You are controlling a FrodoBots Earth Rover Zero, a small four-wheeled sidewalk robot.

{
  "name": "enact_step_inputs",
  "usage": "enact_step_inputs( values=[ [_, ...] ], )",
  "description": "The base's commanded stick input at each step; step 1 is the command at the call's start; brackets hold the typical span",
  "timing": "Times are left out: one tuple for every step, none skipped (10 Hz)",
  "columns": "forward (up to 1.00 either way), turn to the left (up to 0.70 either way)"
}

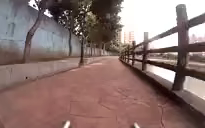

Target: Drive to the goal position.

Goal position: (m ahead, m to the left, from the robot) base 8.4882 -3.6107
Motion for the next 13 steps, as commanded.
enact_step_inputs(
  values=[
    [1.0, 0.0],
    [1.0, 0.0],
    [1.0, 0.0],
    [1.0, 0.0],
    [1.0, 0.0],
    [1.0, 0.0],
    [1.0, 0.0],
    [1.0, 0.0],
    [1.0, 0.0],
    [1.0, 0.0],
    [1.0, 0.0],
    [1.0, 0.0],
    [1.0, 0.0]
  ],
)
